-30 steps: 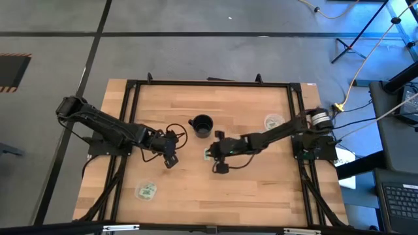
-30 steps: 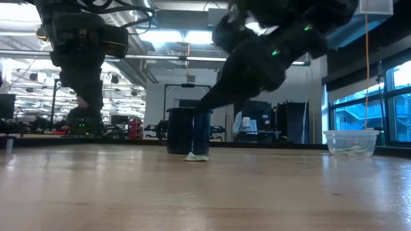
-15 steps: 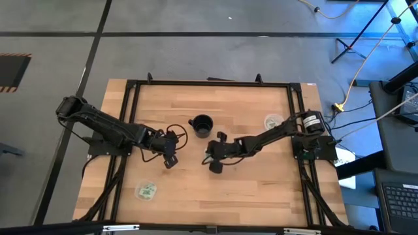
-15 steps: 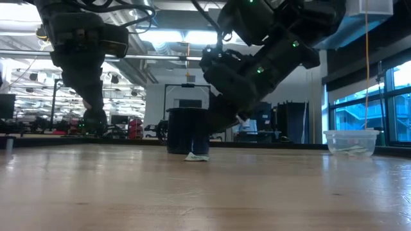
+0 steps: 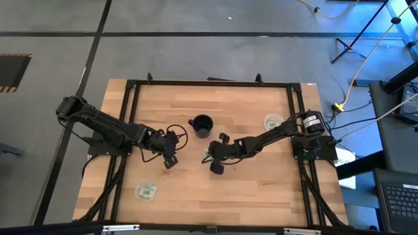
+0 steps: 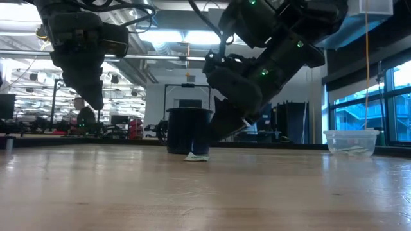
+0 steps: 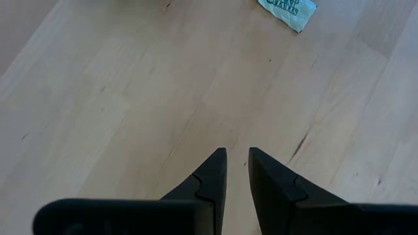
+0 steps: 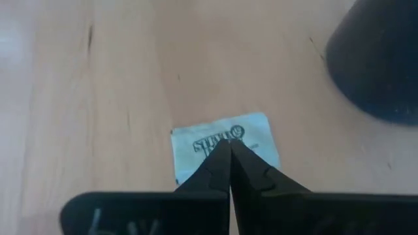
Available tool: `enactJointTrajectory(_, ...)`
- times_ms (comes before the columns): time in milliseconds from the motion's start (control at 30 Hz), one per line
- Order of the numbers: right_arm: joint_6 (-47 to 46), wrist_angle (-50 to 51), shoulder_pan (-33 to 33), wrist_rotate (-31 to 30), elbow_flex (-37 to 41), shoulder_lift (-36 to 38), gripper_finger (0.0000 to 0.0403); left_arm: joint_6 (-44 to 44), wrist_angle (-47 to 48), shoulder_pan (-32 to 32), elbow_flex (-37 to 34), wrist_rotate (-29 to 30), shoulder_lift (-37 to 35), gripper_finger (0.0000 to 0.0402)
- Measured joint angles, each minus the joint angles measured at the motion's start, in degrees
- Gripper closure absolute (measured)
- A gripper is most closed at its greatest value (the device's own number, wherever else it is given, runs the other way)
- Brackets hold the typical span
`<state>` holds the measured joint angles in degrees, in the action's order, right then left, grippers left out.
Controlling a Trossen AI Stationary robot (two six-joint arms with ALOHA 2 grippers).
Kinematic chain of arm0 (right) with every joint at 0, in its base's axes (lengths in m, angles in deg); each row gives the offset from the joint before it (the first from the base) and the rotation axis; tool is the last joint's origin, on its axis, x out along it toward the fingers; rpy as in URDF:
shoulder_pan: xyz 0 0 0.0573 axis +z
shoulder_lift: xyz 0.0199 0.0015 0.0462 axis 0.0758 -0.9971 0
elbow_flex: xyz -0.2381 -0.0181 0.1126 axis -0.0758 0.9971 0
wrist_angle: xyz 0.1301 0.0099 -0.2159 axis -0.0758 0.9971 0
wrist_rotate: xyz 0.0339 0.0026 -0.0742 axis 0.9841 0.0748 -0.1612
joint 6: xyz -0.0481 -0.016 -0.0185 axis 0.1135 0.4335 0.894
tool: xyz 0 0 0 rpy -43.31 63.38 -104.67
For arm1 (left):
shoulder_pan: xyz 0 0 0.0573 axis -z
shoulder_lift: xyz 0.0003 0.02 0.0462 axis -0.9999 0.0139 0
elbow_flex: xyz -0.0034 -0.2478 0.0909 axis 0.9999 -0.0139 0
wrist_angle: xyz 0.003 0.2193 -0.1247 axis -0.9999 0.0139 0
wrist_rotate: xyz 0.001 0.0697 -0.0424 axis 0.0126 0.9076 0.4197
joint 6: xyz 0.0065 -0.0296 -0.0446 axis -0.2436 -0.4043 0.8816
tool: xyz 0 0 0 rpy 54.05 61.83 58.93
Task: Pick and place Stevia / Truvia into bins
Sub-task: Put the stevia packet into the square transparent container
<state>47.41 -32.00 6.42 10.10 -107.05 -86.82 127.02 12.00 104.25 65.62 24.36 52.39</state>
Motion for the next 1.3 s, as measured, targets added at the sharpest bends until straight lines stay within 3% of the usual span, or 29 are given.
enactJointTrajectory(467, -2.5, -0.5, -0.4, -0.1, 0.0, -2.6, 0.0401, 0.0, 0.0, 0.0, 0.0, -1.0, 0.0, 0.0343)
enactJointTrajectory(800, 13.7, -0.8, -1.4, 2.6, 0.0, -2.7, 0.0401, 0.0, -0.6, 0.0, 0.0, -1.3, 0.0, 0.0343)
enactJointTrajectory(1067, 23.9, -1.4, -1.9, 5.6, 0.0, -2.7, 0.0402, 0.1, -9.4, -2.4, 0.1, -3.2, 0.2, 0.0336)
enactJointTrajectory(1300, 28.5, -3.1, -2.0, 7.3, 0.0, -2.9, 0.0402, 6.7, -13.6, -5.6, 0.1, -4.1, 6.9, 0.0327)
